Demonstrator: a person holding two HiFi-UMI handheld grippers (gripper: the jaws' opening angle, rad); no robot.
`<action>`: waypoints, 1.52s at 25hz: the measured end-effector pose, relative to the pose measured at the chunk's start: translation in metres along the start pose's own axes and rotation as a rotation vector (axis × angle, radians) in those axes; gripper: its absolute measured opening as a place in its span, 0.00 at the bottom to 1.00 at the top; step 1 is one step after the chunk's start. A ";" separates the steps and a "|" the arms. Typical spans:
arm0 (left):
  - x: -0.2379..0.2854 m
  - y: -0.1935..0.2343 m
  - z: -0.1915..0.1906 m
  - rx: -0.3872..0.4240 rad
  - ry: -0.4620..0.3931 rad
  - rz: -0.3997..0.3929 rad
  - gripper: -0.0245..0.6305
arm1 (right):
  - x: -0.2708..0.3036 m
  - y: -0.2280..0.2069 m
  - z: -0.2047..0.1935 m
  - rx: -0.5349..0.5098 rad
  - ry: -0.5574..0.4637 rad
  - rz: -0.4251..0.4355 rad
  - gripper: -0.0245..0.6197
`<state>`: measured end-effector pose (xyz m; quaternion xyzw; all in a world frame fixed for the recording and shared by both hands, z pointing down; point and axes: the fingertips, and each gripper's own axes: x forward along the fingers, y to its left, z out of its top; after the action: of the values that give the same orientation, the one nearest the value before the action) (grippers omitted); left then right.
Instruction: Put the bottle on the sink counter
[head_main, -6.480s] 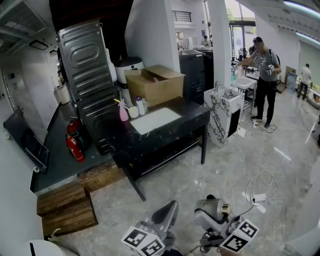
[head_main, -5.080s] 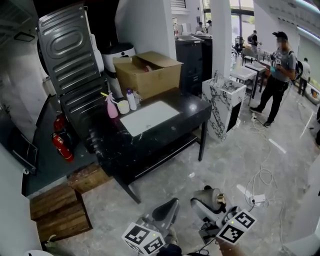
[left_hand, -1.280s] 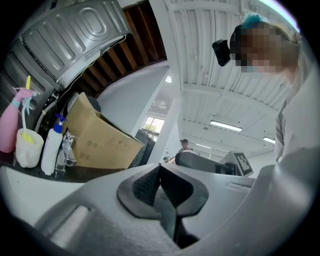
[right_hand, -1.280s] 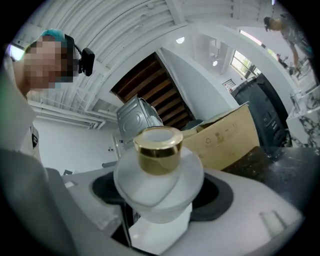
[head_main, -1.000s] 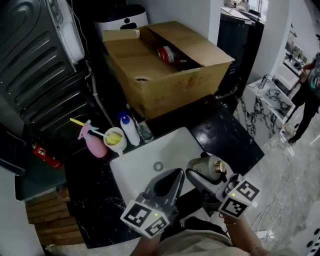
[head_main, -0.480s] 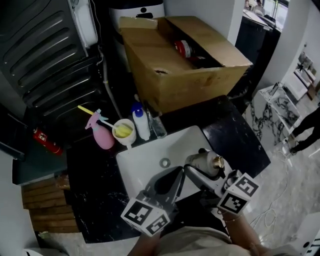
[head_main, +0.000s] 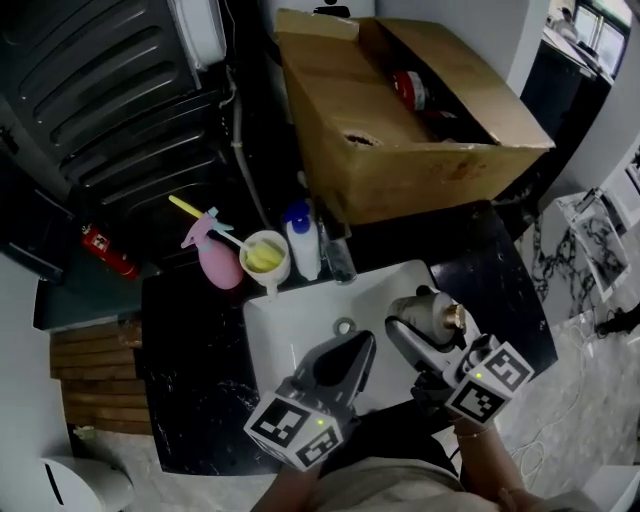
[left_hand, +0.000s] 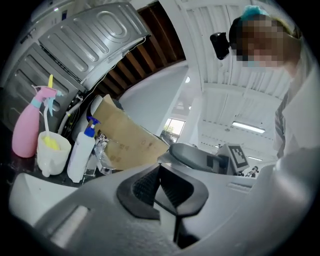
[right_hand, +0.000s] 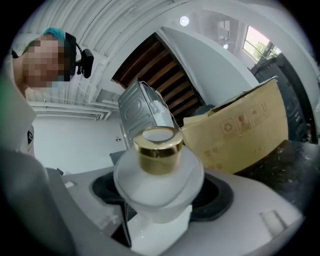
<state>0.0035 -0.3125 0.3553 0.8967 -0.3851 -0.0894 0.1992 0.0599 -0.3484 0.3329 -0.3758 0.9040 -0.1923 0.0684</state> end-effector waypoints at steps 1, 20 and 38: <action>0.004 0.005 -0.003 0.000 0.007 0.015 0.05 | 0.004 -0.006 -0.002 -0.003 0.011 0.002 0.57; 0.063 0.048 -0.054 -0.060 0.093 0.158 0.05 | 0.059 -0.109 -0.038 -0.219 0.275 0.059 0.57; 0.080 0.092 -0.078 -0.090 0.119 0.265 0.05 | 0.145 -0.164 -0.071 -0.382 0.439 0.165 0.57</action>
<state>0.0225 -0.4058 0.4647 0.8318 -0.4832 -0.0260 0.2719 0.0452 -0.5351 0.4659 -0.2567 0.9443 -0.0891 -0.1855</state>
